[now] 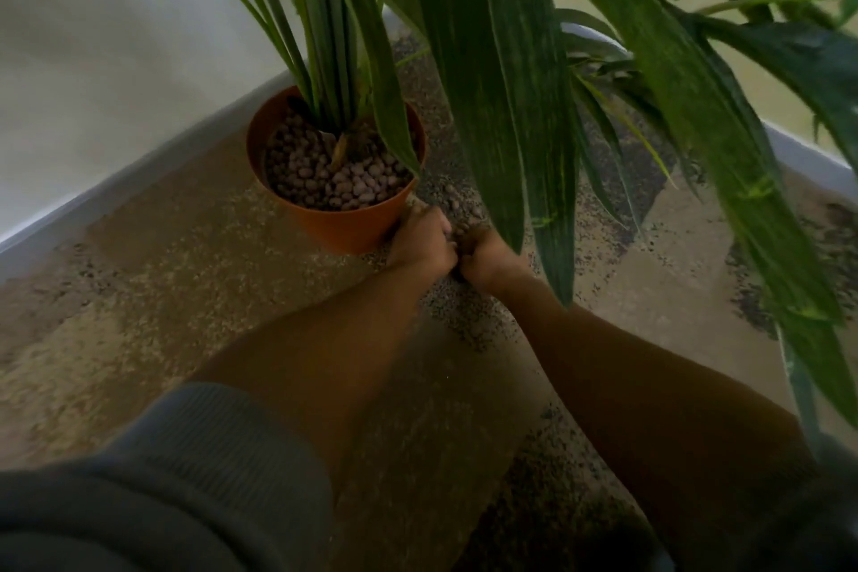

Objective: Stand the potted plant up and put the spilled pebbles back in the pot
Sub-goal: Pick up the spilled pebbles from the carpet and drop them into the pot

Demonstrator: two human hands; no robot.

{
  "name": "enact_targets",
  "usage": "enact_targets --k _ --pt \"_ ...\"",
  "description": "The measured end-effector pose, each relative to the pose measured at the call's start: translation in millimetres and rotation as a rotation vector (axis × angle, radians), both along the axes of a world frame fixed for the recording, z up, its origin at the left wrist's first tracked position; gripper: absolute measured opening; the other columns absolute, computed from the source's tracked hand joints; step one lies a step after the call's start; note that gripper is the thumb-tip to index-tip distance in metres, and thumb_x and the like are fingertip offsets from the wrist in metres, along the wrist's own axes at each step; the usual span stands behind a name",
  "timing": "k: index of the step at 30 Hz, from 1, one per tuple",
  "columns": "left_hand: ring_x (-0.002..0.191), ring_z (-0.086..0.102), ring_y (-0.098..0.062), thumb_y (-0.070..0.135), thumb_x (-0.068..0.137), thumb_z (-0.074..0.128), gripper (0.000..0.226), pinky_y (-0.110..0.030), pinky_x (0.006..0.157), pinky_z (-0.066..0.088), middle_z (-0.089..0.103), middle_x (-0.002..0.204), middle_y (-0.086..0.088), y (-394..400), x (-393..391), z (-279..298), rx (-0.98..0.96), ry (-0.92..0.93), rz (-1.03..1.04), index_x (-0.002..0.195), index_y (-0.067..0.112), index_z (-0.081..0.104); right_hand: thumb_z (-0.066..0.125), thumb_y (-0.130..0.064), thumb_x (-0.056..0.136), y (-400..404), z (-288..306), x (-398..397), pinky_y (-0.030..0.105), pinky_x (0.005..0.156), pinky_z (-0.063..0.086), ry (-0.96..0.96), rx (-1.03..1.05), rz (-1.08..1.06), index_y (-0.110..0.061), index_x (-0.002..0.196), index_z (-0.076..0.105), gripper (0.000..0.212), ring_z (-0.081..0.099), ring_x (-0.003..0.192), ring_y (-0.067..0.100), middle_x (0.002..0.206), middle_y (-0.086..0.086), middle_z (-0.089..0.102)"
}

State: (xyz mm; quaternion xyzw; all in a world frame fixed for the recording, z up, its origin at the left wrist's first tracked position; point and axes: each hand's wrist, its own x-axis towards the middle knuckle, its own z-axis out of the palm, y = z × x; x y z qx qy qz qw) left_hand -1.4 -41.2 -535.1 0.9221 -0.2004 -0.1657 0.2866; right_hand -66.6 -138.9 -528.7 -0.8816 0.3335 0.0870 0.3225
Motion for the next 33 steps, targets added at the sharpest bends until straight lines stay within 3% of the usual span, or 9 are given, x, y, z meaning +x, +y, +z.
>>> enact_targets --k 1,3,5,8,13,19,23,25,33 --pt "0.09 0.053 -0.021 0.02 0.074 0.07 0.023 -0.034 0.075 0.045 0.055 0.1 -0.002 1 -1 1 -0.002 0.016 0.0 0.078 0.027 0.049 0.06 -0.03 0.089 -3 -4 1 0.008 0.064 0.041 0.002 -0.016 0.028 -0.018 0.118 0.062 0.031 0.056 0.085 0.016 0.113 0.007 0.06" --pt "0.087 0.053 -0.02 0.02 0.072 0.07 0.026 -0.032 0.071 0.042 0.054 0.098 -0.002 3 -2 3 -0.005 0.039 -0.001 0.073 0.029 0.046 0.065 -0.033 0.081 0 1 -2 0.019 0.063 0.041 0.026 -0.026 -0.003 -0.019 0.112 0.063 0.034 0.055 0.077 0.015 0.105 0.004 0.059" --pt "0.086 0.053 -0.021 0.021 0.07 0.069 0.025 -0.032 0.071 0.041 0.055 0.095 -0.002 5 -4 3 -0.01 0.055 -0.012 0.072 0.03 0.045 0.065 -0.037 0.079 6 9 -6 0.018 0.053 0.035 -0.008 -0.044 0.0 -0.016 0.111 0.062 0.038 0.05 0.071 0.01 0.101 0.003 0.06" --pt "0.09 0.052 -0.022 0.024 0.067 0.066 0.023 -0.036 0.077 0.047 0.053 0.1 -0.002 8 -6 4 -0.02 0.063 -0.066 0.079 0.031 0.046 0.063 -0.033 0.081 7 13 -11 0.015 0.051 0.03 -0.014 -0.062 0.045 -0.013 0.114 0.064 0.038 0.055 0.084 0.018 0.104 0.006 0.062" --pt "0.087 0.052 -0.023 0.027 0.063 0.062 0.029 -0.04 0.076 0.05 0.05 0.105 -0.002 11 -8 13 0.003 0.116 -0.122 0.089 0.03 0.048 0.056 -0.027 0.091 3 25 -20 0.023 0.069 0.036 -0.083 -0.131 0.048 -0.021 0.087 0.062 0.009 0.049 0.082 0.016 0.091 0.003 0.057" --pt "0.081 0.053 -0.022 0.024 0.069 0.07 0.035 -0.031 0.065 0.042 0.05 0.088 0.001 15 -11 12 0.02 0.081 -0.101 0.093 0.022 0.045 0.057 -0.017 0.081 4 25 -26 0.039 0.072 0.054 -0.302 0.366 -0.433 -0.024 0.059 0.061 0.023 0.061 0.078 0.023 0.075 0.001 0.065" --pt "0.089 0.051 -0.02 0.021 0.071 0.072 0.037 -0.034 0.077 0.047 0.048 0.095 0.002 14 -14 12 0.053 0.047 -0.085 0.1 0.019 0.048 0.056 -0.001 0.09 6 33 -26 0.032 0.081 0.06 -0.354 0.919 -0.715 -0.006 0.085 0.068 0.014 0.063 0.087 0.018 0.098 0.009 0.064" --pt "0.092 0.055 -0.023 0.019 0.072 0.073 0.034 -0.036 0.078 0.05 0.055 0.099 -0.002 14 -15 11 0.059 0.048 -0.088 0.095 0.022 0.047 0.052 0.004 0.091 10 41 -30 0.026 0.08 0.059 -0.376 1.132 -0.781 -0.001 0.083 0.064 0.015 0.058 0.089 0.016 0.098 0.01 0.059" --pt "0.093 0.062 -0.021 0.021 0.082 0.067 0.006 -0.037 0.084 0.055 0.062 0.103 -0.003 16 -23 7 0.06 0.016 -0.058 0.081 0.026 0.062 0.041 -0.001 0.09 15 43 -40 0.029 0.087 0.056 -0.417 1.325 -0.869 -0.004 0.09 0.053 0.013 0.052 0.083 0.018 0.085 0.011 0.051"
